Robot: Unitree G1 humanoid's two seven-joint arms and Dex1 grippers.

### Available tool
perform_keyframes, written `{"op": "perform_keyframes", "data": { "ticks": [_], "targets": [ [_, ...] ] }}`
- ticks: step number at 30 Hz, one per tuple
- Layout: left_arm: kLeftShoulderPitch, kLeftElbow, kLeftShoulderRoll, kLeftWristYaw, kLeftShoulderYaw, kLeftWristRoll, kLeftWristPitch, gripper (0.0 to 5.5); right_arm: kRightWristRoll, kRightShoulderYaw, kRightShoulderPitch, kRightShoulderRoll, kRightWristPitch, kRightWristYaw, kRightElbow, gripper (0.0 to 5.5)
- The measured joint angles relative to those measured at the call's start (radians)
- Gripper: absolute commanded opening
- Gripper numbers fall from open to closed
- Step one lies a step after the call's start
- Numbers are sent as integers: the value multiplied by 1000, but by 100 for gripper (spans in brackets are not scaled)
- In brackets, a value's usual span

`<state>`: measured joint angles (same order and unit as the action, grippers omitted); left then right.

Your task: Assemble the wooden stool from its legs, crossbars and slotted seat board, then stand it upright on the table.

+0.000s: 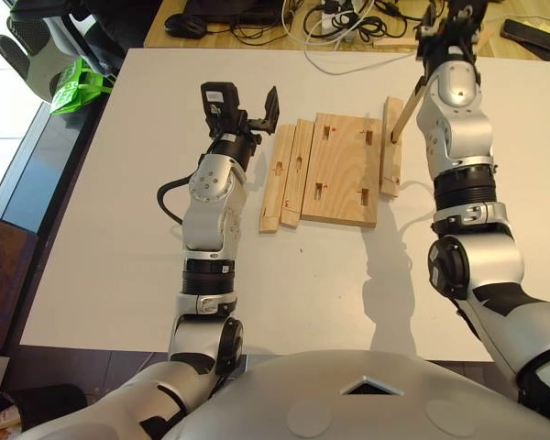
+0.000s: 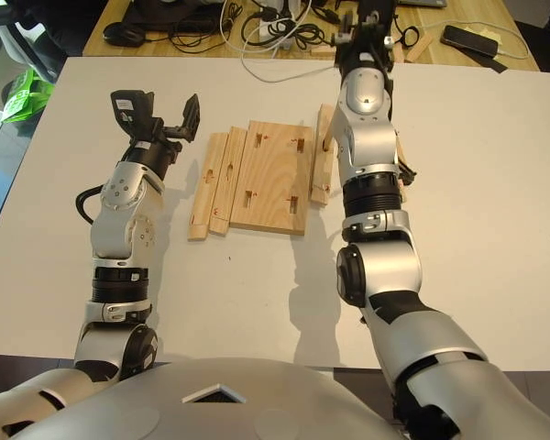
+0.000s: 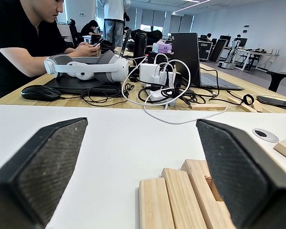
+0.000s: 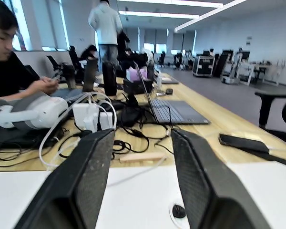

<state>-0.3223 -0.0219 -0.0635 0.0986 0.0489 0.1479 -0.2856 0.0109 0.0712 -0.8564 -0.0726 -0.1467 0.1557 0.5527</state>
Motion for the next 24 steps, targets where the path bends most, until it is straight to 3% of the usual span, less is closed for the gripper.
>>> {"op": "perform_keyframes", "data": {
  "ticks": [3, 8, 11, 14, 18, 20, 24],
  "targets": [
    [0, -1, 0, 0, 0, 0, 1, 422, 55, -12, -3, 48, -31, -100, -29, 219],
    [-2, -4, 1, 0, -1, 0, 4, 422, 209, 53, -7, 106, -259, -181, -2, 219],
    [-2, -6, 0, 1, 0, -1, 5, 422, 237, 158, -3, 102, -306, -40, 59, 219],
    [-3, -8, 0, 1, -1, -1, 6, 422, 215, 247, 23, 71, -227, 153, 126, 219],
    [-3, -8, 0, 2, -1, -1, 6, 422, 209, 327, 55, 29, -164, 275, 170, 219],
    [-3, -8, 0, 2, -1, -1, 6, 422, 209, 324, 56, 41, -162, 273, 177, 219],
    [-3, -10, 0, 2, 0, -1, 13, 422, 135, 201, 47, 32, -149, 177, 180, 219]
  ]
}}
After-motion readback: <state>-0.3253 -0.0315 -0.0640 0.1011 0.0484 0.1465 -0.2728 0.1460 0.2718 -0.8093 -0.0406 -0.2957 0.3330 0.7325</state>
